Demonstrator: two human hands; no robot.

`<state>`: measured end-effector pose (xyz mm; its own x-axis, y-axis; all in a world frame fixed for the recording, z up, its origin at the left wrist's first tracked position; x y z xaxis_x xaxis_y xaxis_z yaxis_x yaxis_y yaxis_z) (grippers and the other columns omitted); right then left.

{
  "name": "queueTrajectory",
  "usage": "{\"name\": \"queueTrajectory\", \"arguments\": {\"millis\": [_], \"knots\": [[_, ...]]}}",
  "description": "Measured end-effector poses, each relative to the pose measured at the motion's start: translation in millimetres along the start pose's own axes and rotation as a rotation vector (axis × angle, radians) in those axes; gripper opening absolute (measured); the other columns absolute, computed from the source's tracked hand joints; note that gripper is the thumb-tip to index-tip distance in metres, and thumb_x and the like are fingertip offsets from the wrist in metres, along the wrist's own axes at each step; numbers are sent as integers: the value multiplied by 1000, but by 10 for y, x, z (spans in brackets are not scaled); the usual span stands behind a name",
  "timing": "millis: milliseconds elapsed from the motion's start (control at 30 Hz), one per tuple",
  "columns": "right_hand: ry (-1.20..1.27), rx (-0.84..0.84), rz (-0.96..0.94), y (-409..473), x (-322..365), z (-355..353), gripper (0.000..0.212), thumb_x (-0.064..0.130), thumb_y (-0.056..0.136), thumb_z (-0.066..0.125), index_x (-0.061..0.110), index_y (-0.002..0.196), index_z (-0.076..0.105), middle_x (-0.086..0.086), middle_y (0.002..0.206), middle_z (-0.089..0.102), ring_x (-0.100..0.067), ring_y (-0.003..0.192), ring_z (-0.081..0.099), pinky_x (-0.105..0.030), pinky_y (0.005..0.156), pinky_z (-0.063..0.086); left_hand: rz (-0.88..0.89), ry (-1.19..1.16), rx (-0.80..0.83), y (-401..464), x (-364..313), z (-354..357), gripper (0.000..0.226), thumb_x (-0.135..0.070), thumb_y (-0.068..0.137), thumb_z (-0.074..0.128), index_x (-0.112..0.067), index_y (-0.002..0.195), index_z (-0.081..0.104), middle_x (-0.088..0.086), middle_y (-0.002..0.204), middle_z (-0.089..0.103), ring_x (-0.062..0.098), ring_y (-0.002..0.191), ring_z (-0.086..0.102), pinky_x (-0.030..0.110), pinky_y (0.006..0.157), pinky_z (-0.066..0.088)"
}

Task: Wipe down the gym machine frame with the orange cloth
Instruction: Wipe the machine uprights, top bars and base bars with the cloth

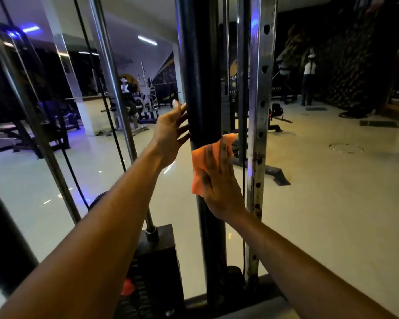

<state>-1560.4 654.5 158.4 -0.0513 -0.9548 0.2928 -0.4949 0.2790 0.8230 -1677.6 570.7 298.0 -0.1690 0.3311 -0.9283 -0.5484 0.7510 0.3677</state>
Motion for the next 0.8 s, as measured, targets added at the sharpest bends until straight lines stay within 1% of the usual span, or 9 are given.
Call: {"name": "queueTrajectory", "arguments": {"millis": [100, 200, 300, 400, 467, 533, 633, 733, 800], "knots": [[34, -4, -10, 194, 3, -119, 85, 68, 107, 33, 41, 168, -20, 4, 177, -33, -37, 167, -10, -67, 106, 54, -19, -14, 15, -102, 127, -54, 60, -58, 114, 25, -27, 152, 59, -4, 153, 62, 23, 142, 57, 51, 124, 39], [39, -84, -4, 709, 144, -417, 75, 64, 111, 23, 42, 168, -20, 3, 179, -28, -34, 168, -3, -64, 101, 56, -62, -50, 71, -181, 188, -77, 68, -66, 111, 21, -28, 160, 50, -4, 161, 55, 25, 149, 49, 56, 127, 32], [41, -99, 14, 1111, 240, -606, 69, 50, 116, 28, 35, 172, -9, 3, 181, -21, -34, 168, 2, -66, 105, 52, -90, -74, 76, -193, 152, -69, 71, -68, 110, 19, -28, 162, 46, -5, 163, 52, 27, 151, 47, 56, 128, 30], [4, -77, -18, 813, 219, -504, 74, 56, 113, 28, 28, 174, -4, 2, 180, -25, -38, 168, 6, -62, 100, 57, -112, -88, 53, -178, 146, -85, 70, -69, 110, 21, -29, 157, 54, -4, 158, 57, 27, 148, 50, 58, 127, 31], [-14, -10, -46, 344, 65, -308, 81, 52, 112, 43, 26, 173, -3, -1, 179, -27, -40, 167, 6, -65, 102, 57, -114, -73, 30, -189, 148, -97, 68, -67, 110, 22, -30, 153, 59, -4, 156, 59, 26, 147, 51, 57, 127, 31], [5, 62, -30, 25, -82, -163, 92, 51, 108, 56, 29, 171, -7, -1, 179, -28, -43, 166, 9, -66, 104, 56, -117, -49, 27, -208, 150, -80, 66, -65, 111, 22, -30, 153, 58, -4, 157, 59, 25, 146, 52, 55, 126, 34], [57, 43, -3, 201, -60, -224, 84, 55, 110, 42, 38, 170, -15, 6, 177, -31, -40, 167, 9, -65, 104, 56, -96, -29, 39, -252, 155, -56, 66, -66, 110, 22, -31, 156, 54, -4, 161, 53, 25, 149, 48, 53, 125, 35], [61, -60, 1, 779, 79, -450, 74, 46, 116, 36, 35, 172, -11, 9, 178, -29, -35, 167, 9, -63, 96, 61, -82, -27, 39, -293, 122, -16, 65, -65, 111, 23, -31, 159, 50, -5, 165, 50, 25, 151, 46, 54, 127, 34], [14, -104, -18, 1034, 158, -555, 72, 47, 117, 34, 33, 173, -7, 8, 179, -26, -36, 167, 12, -64, 99, 60, -77, -7, 40, -305, 112, -9, 65, -65, 111, 24, -32, 162, 45, -5, 167, 47, 25, 152, 45, 54, 127, 34]]}}
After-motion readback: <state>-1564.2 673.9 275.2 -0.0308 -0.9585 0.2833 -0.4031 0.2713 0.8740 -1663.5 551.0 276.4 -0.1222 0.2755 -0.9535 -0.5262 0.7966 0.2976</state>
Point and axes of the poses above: each hand's wrist, its own y-axis towards the middle knuckle, its own z-axis out of the palm, x = y × z, the point moved 4 cm from there along y, towards the middle knuckle
